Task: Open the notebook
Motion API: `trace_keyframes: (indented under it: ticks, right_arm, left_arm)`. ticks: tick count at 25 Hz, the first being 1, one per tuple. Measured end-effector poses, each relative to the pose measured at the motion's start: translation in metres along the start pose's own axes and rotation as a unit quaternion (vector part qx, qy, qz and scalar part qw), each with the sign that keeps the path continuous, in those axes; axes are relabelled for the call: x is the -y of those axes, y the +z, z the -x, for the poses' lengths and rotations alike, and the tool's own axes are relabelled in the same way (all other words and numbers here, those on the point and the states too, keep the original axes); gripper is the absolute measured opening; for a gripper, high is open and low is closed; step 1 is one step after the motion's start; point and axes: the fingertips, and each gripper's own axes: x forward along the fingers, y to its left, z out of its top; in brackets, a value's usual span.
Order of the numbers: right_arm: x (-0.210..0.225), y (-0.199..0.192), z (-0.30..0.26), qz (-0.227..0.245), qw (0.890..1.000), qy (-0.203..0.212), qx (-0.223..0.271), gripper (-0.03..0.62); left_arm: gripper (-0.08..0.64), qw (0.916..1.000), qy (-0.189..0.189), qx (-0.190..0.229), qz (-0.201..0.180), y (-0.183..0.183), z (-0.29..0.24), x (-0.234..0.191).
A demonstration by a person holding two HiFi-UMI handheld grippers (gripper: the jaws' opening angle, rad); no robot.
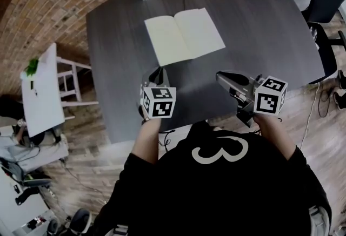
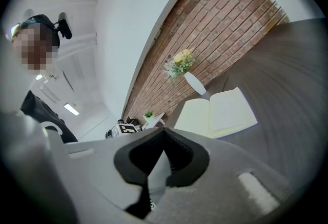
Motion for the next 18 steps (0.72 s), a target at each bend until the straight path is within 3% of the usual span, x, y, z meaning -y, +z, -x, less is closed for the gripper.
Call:
trace_keyframes:
  ticks: [5,10,12,15,18]
  right_arm:
    - [-0.018,-0.005,0.019,0.024,1.0,0.014,-0.002,0.002]
    - [-0.042,-0.011,0.035,0.058,0.998,0.036,-0.004,0.002]
    - [-0.054,-0.013,0.041,0.071,0.996,0.047,-0.003,0.002]
    - [-0.072,-0.017,0.049,0.088,0.994,0.064,-0.003,0.002]
    - [-0.089,-0.021,0.059,0.105,0.991,0.077,0.003,0.002]
  left_arm:
    - [0.029,0.9993,-0.009,0.024,0.027,0.009,0.027,0.021]
    - [0.02,0.9914,-0.063,0.072,0.089,0.025,0.07,0.058]
    - [0.014,0.9817,-0.097,0.099,0.13,0.035,0.093,0.074]
    - [0.014,0.9579,-0.148,0.145,0.199,0.051,0.13,0.094]
    - [0.014,0.9358,-0.187,0.189,0.231,0.064,0.166,0.116]
